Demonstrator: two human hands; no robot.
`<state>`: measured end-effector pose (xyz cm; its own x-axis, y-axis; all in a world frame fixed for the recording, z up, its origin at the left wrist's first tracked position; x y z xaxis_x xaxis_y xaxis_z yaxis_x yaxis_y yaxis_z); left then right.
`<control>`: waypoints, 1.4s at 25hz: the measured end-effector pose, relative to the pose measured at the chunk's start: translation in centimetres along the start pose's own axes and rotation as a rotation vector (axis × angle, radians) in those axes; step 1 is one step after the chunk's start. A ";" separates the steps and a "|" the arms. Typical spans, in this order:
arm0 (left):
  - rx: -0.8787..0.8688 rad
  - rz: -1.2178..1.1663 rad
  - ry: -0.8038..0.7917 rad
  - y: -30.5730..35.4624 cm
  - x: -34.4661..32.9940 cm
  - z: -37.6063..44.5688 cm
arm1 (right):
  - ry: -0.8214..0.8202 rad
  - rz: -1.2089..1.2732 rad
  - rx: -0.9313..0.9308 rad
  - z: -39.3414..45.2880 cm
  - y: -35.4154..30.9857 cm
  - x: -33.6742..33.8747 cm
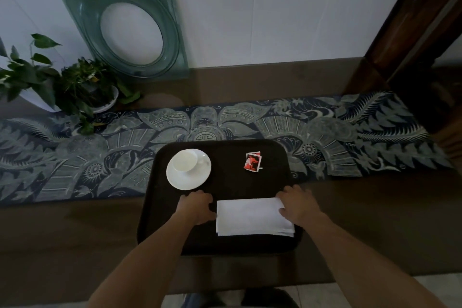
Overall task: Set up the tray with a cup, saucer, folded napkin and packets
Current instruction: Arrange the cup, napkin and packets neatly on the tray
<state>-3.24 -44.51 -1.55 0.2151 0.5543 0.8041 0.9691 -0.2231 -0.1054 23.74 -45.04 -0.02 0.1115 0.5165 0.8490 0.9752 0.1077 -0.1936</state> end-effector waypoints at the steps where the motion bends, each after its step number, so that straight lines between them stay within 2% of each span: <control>1: 0.012 -0.030 0.014 0.3 0.0 0.0 | 0.002 -0.005 0.002 0.0 0.6 -0.1; 5: 0.028 -0.086 0.026 1.4 -0.1 0.4 | -0.005 -0.043 0.040 0.1 1.2 -0.6; 10: 0.068 -0.180 0.108 1.7 -0.3 0.9 | 0.077 -0.023 0.051 0.9 1.1 -0.1; 14: 0.083 -0.340 0.056 1.1 -0.5 1.3 | 0.116 0.013 0.017 1.4 0.8 0.4; 19: 0.148 -0.451 0.028 -1.3 -1.4 1.0 | 0.080 0.074 0.014 2.1 -1.1 0.0; 24: 0.233 -0.466 0.031 -5.2 -2.7 0.4 | 0.104 0.206 0.025 3.2 -4.6 -0.4; 29: 0.277 -0.465 0.076 -7.7 -3.0 0.3 | 0.111 0.226 0.011 4.2 -7.1 -0.8; 32: 0.267 -0.423 0.140 -7.6 -2.4 0.0 | 0.125 0.211 -0.018 4.2 -7.2 -1.0; 35: 0.301 -0.362 0.276 -7.2 -1.9 -0.8 | 0.243 0.210 0.024 3.3 -7.5 -0.9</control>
<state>-10.75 -44.61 -1.83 -0.1391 0.3126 0.9396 0.9759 0.2043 0.0765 15.67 -43.55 -0.97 0.3548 0.3118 0.8814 0.9216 0.0421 -0.3859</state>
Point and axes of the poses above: each hand's wrist, its own z-axis towards the middle knuckle, its own x-axis out of the back of the hand, y = z × x, the point moved 7 cm from there along z, towards the middle knuckle, and after that the axes turned 15 degrees about z, right-handed, at the moved point
